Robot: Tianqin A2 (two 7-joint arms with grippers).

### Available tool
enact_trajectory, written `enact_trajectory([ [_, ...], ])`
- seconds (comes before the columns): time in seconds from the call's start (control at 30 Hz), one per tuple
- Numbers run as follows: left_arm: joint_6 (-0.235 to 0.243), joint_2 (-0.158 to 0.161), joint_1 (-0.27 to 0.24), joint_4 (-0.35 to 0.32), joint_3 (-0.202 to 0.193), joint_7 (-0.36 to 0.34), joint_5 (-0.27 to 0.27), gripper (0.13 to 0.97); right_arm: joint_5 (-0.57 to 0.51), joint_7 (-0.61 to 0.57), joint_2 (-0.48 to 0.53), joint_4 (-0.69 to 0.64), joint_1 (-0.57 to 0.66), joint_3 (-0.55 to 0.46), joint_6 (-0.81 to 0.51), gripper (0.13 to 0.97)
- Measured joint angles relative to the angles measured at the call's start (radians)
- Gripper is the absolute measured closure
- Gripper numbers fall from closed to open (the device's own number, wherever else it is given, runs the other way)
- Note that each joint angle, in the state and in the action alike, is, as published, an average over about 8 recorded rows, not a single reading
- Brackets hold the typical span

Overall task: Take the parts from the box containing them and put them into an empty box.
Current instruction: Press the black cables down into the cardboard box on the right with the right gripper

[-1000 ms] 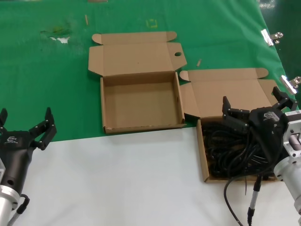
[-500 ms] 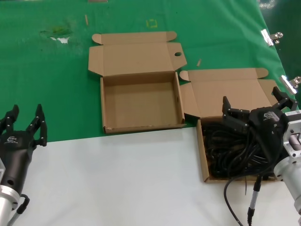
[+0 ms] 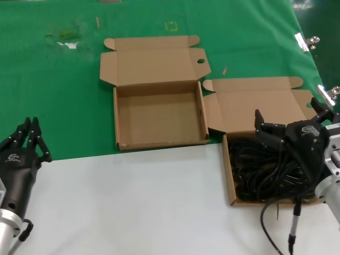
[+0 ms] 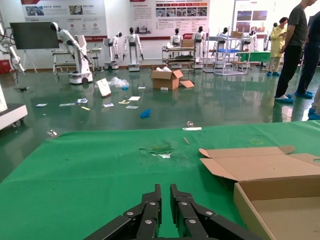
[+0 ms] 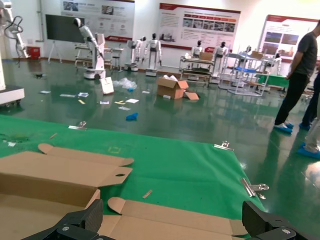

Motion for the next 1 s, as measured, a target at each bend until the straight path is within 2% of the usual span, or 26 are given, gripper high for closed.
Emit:
enact_trajectory([
  [0.23, 0.0, 0.0, 0.0, 0.0, 0.0, 0.0, 0.0, 0.929, 0.016, 0.024, 0.085, 0.0, 0.0, -0.024, -0.025, 0.129],
  [0.43, 0.0, 0.0, 0.0, 0.0, 0.0, 0.0, 0.0, 0.948, 0.019, 0.038, 0.19, 0.021, -0.011, -0.028, -0.117, 0.129],
  [0.73, 0.0, 0.0, 0.0, 0.0, 0.0, 0.0, 0.0, 0.957, 0.057, -0.042, 0.332, 0.048, 0.001, 0.02, -0.376, 0.129],
  [1.0, 0.0, 0.0, 0.0, 0.0, 0.0, 0.0, 0.0, 0.957, 0.097, -0.164, 0.44, -0.018, 0.114, 0.018, -0.658, 0.129],
])
